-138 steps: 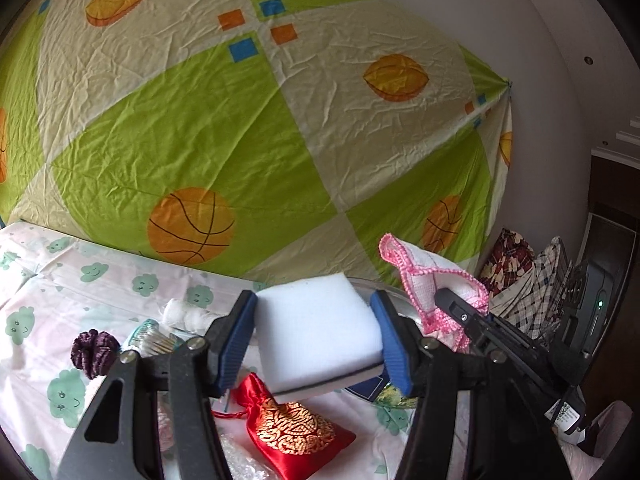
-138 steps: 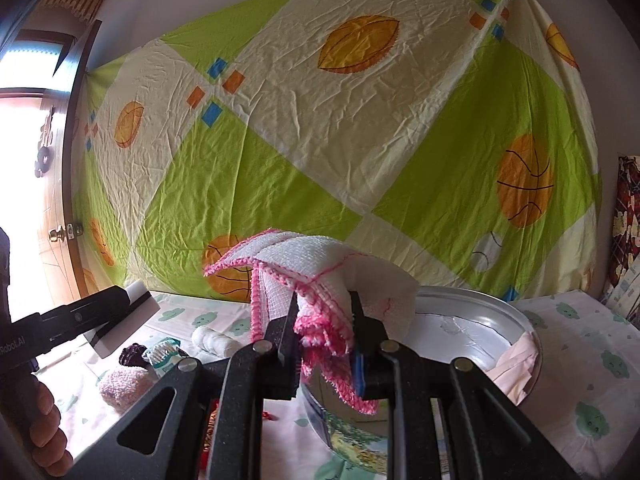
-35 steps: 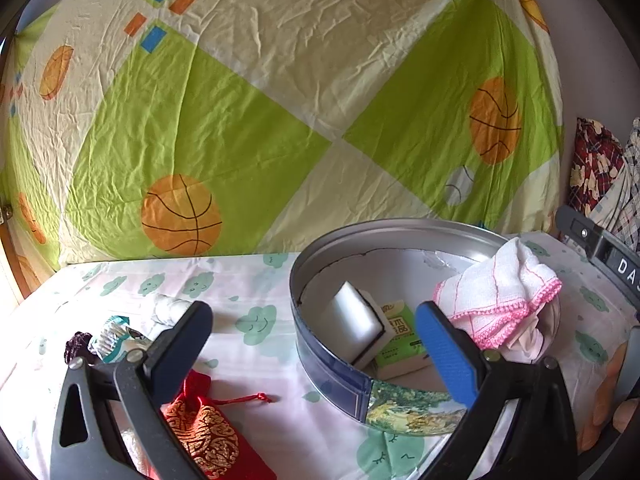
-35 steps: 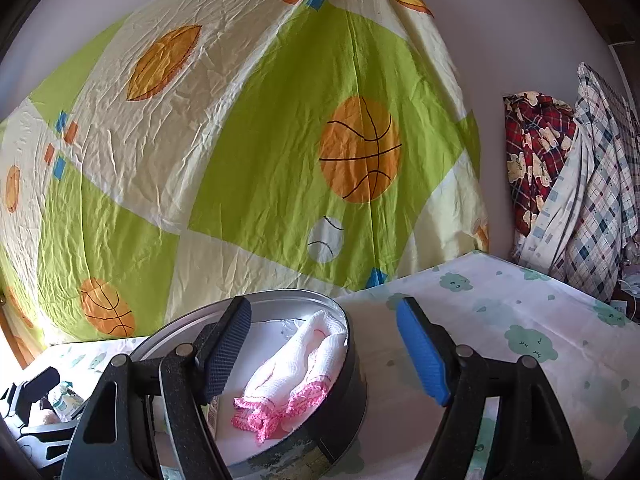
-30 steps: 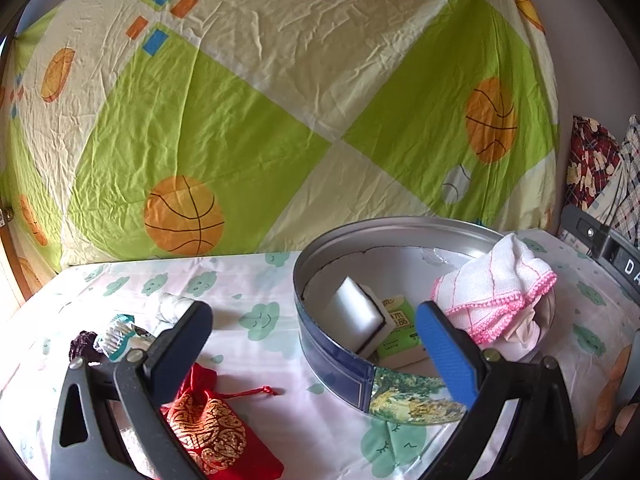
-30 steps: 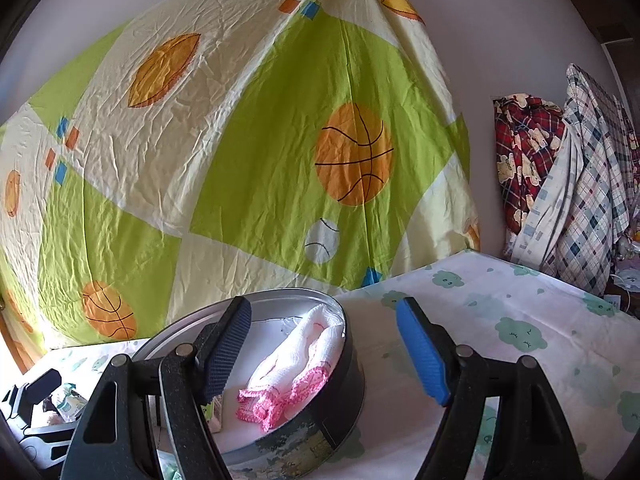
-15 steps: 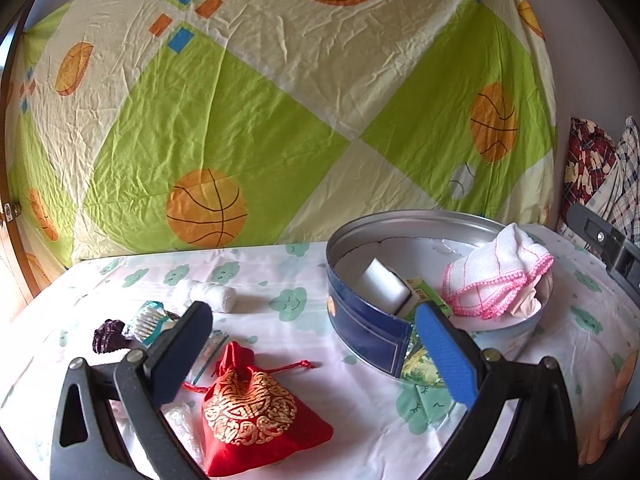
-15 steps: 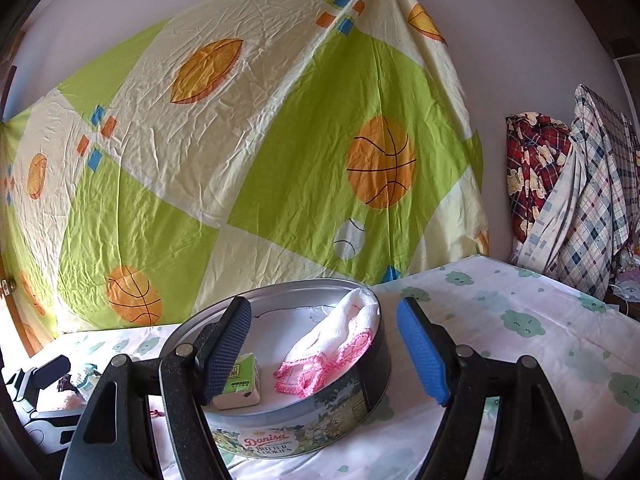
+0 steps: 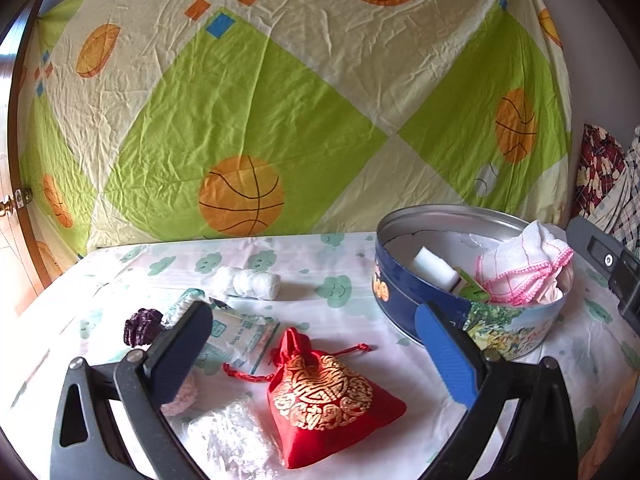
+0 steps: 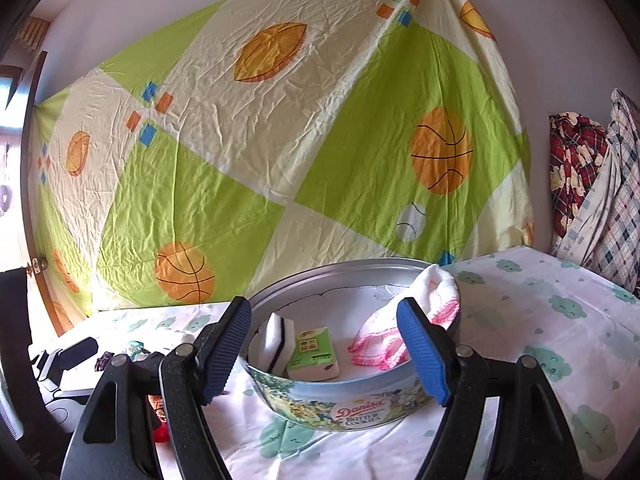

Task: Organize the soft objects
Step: 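Move both open tools from the tin toward the items on the bed, then grasp the pink fluffy puff with the left tool while the right tool grasps the red pouch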

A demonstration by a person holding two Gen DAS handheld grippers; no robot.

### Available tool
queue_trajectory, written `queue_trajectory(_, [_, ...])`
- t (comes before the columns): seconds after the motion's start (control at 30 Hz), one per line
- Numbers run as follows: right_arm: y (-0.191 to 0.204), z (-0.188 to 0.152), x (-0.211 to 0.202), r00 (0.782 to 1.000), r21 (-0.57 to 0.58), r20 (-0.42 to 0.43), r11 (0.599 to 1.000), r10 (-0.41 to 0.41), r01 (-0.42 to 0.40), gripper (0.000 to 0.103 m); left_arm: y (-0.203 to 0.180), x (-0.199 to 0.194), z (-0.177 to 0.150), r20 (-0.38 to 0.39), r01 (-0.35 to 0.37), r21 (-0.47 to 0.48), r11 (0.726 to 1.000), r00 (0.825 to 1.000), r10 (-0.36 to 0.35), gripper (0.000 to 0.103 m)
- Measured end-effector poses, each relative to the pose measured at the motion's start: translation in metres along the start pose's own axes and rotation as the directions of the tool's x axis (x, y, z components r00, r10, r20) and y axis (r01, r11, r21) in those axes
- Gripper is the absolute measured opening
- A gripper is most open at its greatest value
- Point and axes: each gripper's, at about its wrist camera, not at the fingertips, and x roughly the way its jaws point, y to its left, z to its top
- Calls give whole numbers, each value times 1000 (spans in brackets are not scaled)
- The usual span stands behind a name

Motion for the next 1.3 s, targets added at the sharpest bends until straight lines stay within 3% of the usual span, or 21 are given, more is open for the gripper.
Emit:
queue_trajectory(0.37, [48, -12, 9, 994, -28, -71, 996, 87, -89, 77, 49, 4, -3, -35, -45, -13, 999, 998, 44, 103])
queue_trajectory(0.63, [80, -21, 25, 966, -31, -172, 979, 191, -200, 77, 110, 12, -6, -83, -150, -92, 984, 986, 142, 103])
queue_trajectory(0.97, [130, -41, 57, 885, -99, -380, 940, 267, -326, 77, 171, 24, -14, -176, -229, -193, 954, 965, 196, 103])
queue_trajectory(1.13, [149, -57, 82, 826, -149, -520, 929, 217, -338, 77, 174, 33, -16, -230, -214, -209, 954, 959, 164, 103])
queue_trajectory(1.3, [161, -71, 100, 763, -178, -621, 915, 181, -362, 66, 159, 35, -16, -248, -150, -163, 975, 963, 107, 103])
